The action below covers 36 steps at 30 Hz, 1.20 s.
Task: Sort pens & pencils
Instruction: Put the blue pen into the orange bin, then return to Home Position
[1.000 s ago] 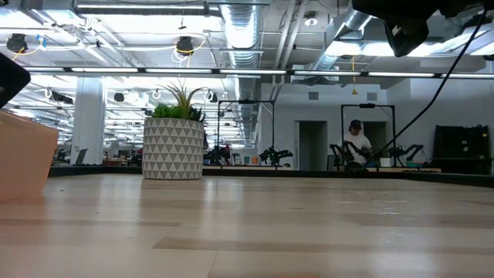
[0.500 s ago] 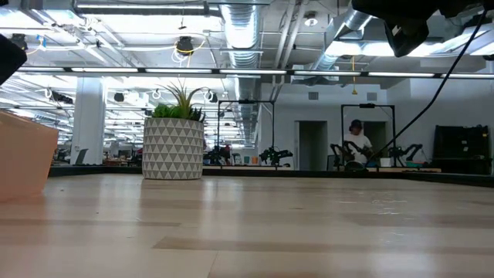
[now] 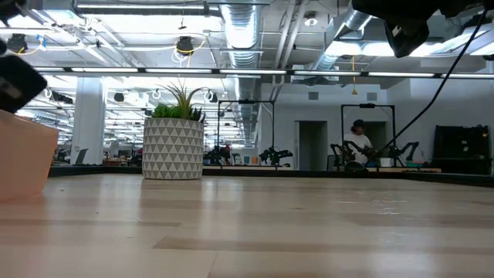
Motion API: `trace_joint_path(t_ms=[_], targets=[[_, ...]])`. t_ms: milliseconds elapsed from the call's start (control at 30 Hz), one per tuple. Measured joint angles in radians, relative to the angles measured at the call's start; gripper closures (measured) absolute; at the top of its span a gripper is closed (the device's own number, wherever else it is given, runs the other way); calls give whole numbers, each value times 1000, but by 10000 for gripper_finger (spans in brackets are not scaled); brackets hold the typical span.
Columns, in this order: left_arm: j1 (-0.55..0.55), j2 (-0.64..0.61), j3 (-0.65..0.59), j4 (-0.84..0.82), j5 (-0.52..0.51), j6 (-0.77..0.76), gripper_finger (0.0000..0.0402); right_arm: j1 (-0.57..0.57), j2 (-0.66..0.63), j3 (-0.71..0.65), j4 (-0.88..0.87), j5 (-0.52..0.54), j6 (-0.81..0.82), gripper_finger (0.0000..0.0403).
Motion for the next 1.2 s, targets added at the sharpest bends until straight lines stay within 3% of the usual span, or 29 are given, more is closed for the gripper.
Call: trace_joint_path(t_ms=[233, 433, 700, 800, 867, 933, 1000, 1200], targets=[[-13, 0, 0, -128, 72, -75, 312, 0, 0, 0, 0, 0, 14, 269], [-47, 0, 25, -32, 87, 79, 310, 1, 0, 0, 0, 0, 27, 269], [-48, -68, 247, -153, 289, 348, 310, 1, 0, 0, -22, 0, 28, 269], [-48, -91, 318, -263, 248, 455, 310, 1, 0, 0, -21, 1, 28, 269], [-32, -95, 340, -306, 154, 534, 310, -1, 0, 0, -21, 1, 27, 269], [20, -97, 354, -302, 34, 608, 310, -15, 0, 0, -21, 1, 22, 269], [102, -103, 358, -304, -5, 676, 310, -35, 0, 0, -21, 1, 12, 269], [436, -131, 360, -296, 224, 762, 310, -78, -12, -1, -19, -1, -174, 269]])
